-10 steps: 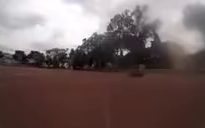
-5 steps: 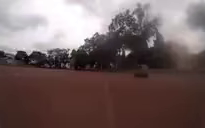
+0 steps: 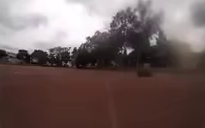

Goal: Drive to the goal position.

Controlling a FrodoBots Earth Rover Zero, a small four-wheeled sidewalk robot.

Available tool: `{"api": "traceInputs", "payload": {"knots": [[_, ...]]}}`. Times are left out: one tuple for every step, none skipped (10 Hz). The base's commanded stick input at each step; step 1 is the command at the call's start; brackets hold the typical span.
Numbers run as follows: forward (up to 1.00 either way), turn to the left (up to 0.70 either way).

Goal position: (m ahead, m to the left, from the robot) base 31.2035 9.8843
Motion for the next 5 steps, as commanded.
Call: {"api": "traceInputs", "payload": {"knots": [[1.00, 0.00], [1.00, 0.00], [1.00, 0.00], [1.00, 0.00], [1.00, 0.00]]}}
